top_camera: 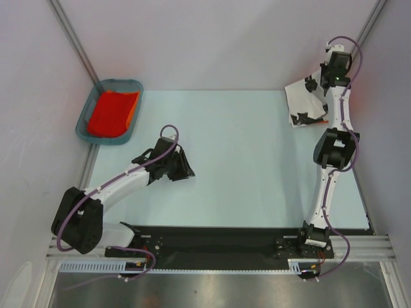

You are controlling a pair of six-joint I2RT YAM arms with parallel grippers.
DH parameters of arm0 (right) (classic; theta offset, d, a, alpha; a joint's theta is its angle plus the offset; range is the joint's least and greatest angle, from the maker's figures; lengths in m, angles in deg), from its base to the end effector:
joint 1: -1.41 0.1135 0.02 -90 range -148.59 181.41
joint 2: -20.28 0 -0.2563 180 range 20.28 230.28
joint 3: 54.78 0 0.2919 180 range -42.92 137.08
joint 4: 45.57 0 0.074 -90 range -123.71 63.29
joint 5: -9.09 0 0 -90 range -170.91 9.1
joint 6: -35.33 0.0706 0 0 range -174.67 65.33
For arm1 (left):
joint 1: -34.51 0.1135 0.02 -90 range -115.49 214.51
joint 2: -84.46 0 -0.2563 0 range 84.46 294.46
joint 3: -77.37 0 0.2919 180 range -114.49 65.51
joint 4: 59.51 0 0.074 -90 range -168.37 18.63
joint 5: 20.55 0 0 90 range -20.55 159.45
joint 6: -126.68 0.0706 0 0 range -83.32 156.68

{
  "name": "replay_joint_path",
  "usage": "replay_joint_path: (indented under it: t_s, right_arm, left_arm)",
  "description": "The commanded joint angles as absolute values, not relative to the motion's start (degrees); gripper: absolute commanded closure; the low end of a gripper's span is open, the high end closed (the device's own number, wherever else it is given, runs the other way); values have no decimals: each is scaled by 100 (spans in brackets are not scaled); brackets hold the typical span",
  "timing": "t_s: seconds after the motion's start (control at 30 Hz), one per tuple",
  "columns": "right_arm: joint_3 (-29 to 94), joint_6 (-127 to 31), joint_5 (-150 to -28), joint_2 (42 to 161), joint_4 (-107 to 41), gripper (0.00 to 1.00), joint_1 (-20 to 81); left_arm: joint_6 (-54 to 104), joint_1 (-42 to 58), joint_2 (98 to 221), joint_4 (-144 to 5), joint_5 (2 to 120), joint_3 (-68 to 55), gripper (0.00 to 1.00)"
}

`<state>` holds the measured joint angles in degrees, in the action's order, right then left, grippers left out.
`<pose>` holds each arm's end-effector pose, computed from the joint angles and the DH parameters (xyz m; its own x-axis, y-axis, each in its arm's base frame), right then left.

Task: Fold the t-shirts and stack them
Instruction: Neatly place the folded tshirt to the corner

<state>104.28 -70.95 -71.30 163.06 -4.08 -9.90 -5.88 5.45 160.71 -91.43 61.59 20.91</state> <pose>0.6196 -0.1359 0.2892 -0.4966 -0.1825 -0.8485 0.2107 0.9230 -0.3219 0.2776 -0.1653 0.1507 -0.8809 -0.2770 -0.3838 -0.0551 0.8653 -0.4982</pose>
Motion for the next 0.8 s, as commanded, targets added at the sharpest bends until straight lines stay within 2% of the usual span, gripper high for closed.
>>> replay_joint_path:
  t_s: [0.0, 0.5, 0.53, 0.57, 0.63, 0.67, 0.73, 0.77]
  right_arm:
    - [10764, -6997, -7220, 16451, -1059, 100, -1063]
    - [10685, -6829, -7203, 16759, -1490, 100, -1274]
    - [10676, -6856, -7072, 16846, -1551, 92, -1274]
    - [10668, -6908, -7010, 16882, -1621, 65, -1282]
    - [10668, -7031, -6696, 16943, -1850, 41, -1282]
    - [10667, -7154, -6528, 16978, -2033, 17, -1282]
    - [10789, -7190, -6237, 16961, -2140, 2, -1283]
    - [10843, -7147, -6158, 16935, -2123, 0, -1291]
  left_arm:
    - [-612, 595, 16110, -9194, 6040, 1946, 61]
    - [-471, 595, 15943, -9510, 6057, 1726, 61]
    - [-454, 595, 15926, -9536, 6092, 1709, 62]
    - [-428, 586, 15908, -9571, 6110, 1691, 62]
    - [-366, 595, 15856, -9694, 6145, 1656, 62]
    - [-331, 595, 15838, -9791, 6154, 1638, 62]
    - [-252, 595, 15794, -9949, 6198, 1568, 61]
    - [-182, 595, 15698, -10019, 6242, 1550, 61]
